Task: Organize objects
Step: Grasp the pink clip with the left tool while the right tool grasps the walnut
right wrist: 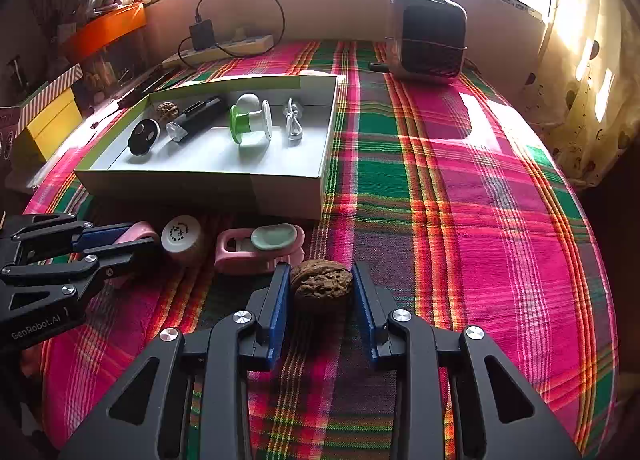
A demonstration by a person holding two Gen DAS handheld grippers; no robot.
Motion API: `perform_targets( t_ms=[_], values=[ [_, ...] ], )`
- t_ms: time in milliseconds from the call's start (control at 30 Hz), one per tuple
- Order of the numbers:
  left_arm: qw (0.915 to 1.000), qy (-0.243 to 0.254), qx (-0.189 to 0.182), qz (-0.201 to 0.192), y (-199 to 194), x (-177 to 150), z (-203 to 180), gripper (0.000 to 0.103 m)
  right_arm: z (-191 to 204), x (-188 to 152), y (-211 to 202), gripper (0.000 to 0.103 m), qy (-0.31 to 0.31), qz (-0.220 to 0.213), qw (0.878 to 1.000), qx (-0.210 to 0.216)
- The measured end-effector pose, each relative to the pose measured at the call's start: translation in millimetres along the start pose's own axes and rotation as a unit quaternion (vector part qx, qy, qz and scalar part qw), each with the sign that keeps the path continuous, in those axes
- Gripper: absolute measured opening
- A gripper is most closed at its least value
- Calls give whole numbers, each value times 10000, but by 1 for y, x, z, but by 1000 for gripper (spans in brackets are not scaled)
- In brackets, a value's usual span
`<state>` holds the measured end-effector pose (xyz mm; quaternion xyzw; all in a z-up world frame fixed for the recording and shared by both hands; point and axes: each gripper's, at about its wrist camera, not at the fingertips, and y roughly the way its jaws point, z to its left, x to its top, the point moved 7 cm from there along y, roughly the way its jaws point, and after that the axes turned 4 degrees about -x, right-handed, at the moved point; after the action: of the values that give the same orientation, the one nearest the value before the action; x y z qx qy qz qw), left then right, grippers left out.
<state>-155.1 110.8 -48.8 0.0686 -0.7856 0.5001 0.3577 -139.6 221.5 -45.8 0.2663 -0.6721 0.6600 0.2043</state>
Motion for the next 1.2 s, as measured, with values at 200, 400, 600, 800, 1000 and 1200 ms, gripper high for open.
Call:
perform_targets(
  t_ms=[200, 400, 600, 800, 1000, 1200],
  values=[
    [10000, -1, -1, 0, 0, 0, 0, 16, -1, -1, -1, 32, 26, -4, 10000, 18],
    [10000, -1, -1, -1, 0, 0, 0, 16, -1, -1, -1, 32, 33, -4, 10000, 25],
    [10000, -10, -1, -3, -1, 0, 1, 16, -1, -1, -1, 32, 48, -5, 10000, 35],
    [9999, -92, -63, -24, -3, -2, 2, 16, -2, -3, -2, 32, 80, -6, 10000, 50],
    [9999, -135, -69, -38, -7, -6, 4, 16, -2, -4, -4, 32, 96, -13, 9999, 70],
    [9998, -205, -60, -57, -12, -10, 8, 16, -2, -5, -5, 32, 165, -32, 9997, 159]
  ],
)
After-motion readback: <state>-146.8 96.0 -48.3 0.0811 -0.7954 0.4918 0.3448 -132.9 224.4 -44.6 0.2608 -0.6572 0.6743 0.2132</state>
